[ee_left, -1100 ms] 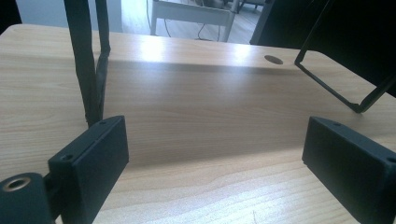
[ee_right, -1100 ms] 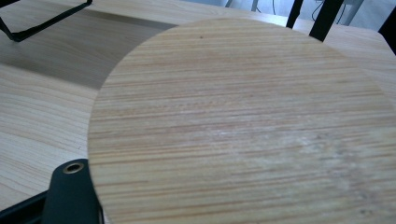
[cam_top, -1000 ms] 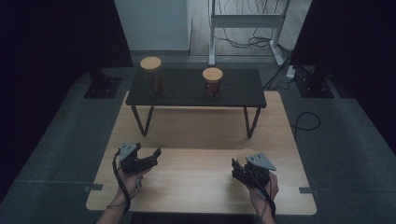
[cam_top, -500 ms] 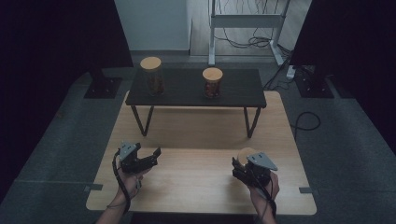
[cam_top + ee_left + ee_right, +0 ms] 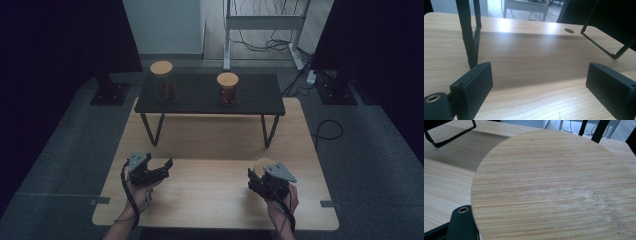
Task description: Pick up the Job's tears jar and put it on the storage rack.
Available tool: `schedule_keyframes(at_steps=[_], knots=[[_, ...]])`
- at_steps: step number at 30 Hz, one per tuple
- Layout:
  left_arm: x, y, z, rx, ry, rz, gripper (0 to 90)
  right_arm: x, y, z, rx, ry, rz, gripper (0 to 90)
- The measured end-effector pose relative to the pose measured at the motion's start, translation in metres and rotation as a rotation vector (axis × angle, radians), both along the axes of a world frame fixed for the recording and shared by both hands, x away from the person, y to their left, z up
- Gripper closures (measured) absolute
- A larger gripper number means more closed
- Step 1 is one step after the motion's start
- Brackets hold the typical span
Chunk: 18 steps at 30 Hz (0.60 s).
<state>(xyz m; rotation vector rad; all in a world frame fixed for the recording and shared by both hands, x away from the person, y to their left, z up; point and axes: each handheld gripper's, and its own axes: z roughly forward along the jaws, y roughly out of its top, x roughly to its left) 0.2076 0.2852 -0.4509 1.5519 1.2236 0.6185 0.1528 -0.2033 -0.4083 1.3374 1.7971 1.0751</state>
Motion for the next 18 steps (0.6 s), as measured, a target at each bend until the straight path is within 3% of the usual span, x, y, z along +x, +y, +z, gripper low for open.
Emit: schedule_keyframes(at_steps=[18], knots=[[0.0026, -0.0017, -0.0007, 0.018, 0.010, -0.039, 6.7, 0.0017, -0.0010, -0.0032, 0.005, 0.016, 0.001, 25.1]])
